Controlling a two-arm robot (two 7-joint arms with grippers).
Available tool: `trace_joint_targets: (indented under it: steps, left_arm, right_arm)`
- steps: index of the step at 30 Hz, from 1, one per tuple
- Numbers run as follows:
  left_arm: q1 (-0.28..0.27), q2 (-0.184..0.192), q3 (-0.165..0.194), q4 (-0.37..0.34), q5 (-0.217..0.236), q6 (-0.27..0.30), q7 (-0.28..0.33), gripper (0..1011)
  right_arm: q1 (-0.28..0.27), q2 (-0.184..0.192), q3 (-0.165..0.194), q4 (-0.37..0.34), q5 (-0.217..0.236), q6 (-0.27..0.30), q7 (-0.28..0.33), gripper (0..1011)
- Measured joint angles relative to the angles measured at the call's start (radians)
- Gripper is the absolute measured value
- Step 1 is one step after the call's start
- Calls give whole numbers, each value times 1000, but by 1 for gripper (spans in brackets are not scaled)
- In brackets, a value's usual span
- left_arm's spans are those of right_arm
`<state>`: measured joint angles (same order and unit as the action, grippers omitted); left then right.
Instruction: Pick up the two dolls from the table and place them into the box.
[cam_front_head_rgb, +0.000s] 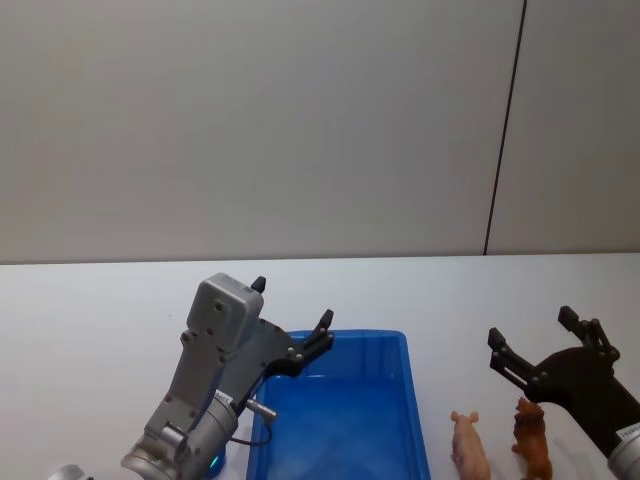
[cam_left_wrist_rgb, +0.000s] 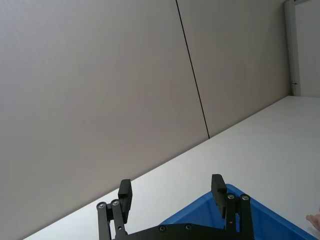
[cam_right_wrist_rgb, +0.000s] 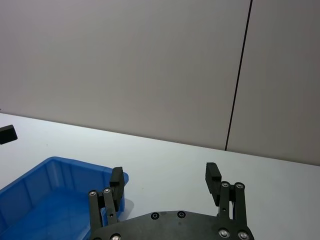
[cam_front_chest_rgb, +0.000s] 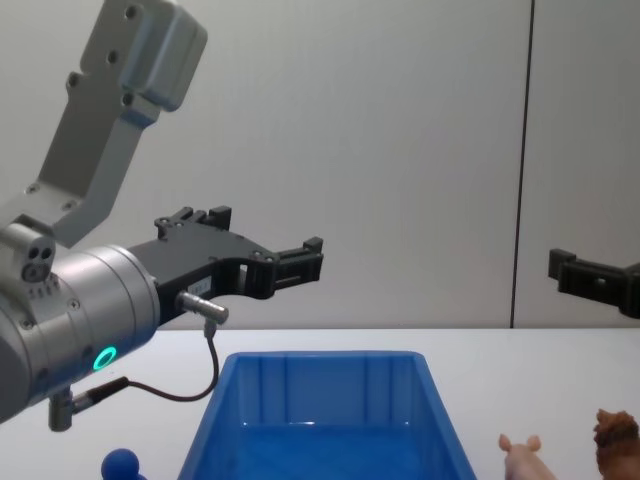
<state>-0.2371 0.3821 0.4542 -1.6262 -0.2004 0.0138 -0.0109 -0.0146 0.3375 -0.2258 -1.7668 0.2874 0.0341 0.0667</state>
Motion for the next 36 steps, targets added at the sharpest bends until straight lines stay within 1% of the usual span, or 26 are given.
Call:
trace_joint_targets:
  steps: [36]
  left_arm:
    - [0, 0, 0, 0, 0, 0, 0, 1001]
  right_arm:
    - [0, 0, 0, 0, 0, 0, 0, 1001]
